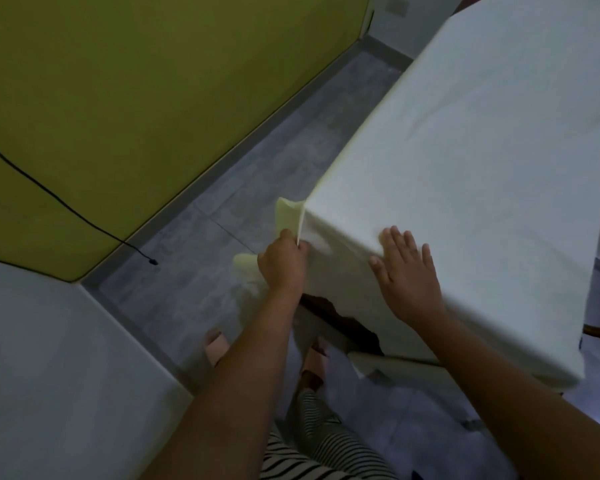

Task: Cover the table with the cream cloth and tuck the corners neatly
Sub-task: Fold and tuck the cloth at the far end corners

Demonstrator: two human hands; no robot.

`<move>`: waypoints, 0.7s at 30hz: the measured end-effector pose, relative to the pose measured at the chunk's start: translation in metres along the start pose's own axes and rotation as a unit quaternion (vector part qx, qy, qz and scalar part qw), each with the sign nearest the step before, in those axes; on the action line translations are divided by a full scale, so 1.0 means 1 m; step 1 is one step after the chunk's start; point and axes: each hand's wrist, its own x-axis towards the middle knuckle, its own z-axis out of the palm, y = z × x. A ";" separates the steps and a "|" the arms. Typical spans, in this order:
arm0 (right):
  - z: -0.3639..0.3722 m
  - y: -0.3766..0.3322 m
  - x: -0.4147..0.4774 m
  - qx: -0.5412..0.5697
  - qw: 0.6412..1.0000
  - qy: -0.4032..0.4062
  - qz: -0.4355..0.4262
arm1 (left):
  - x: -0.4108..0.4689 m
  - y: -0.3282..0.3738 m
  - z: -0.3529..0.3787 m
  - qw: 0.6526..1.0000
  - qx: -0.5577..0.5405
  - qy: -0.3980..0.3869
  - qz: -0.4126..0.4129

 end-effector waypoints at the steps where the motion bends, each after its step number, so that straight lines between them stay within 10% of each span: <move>1: 0.001 0.000 0.000 -0.003 1.000 0.003 -0.002 | 0.003 0.002 0.004 1.000 0.010 -0.021 -0.003; 14: 0.002 -0.003 -0.004 0.010 1.000 0.009 0.007 | -0.033 -0.022 0.038 0.913 0.018 -0.408 0.011; 21: -0.014 -0.010 0.004 0.030 0.998 0.016 0.043 | -0.026 -0.012 -0.013 0.984 -0.123 -0.110 -0.071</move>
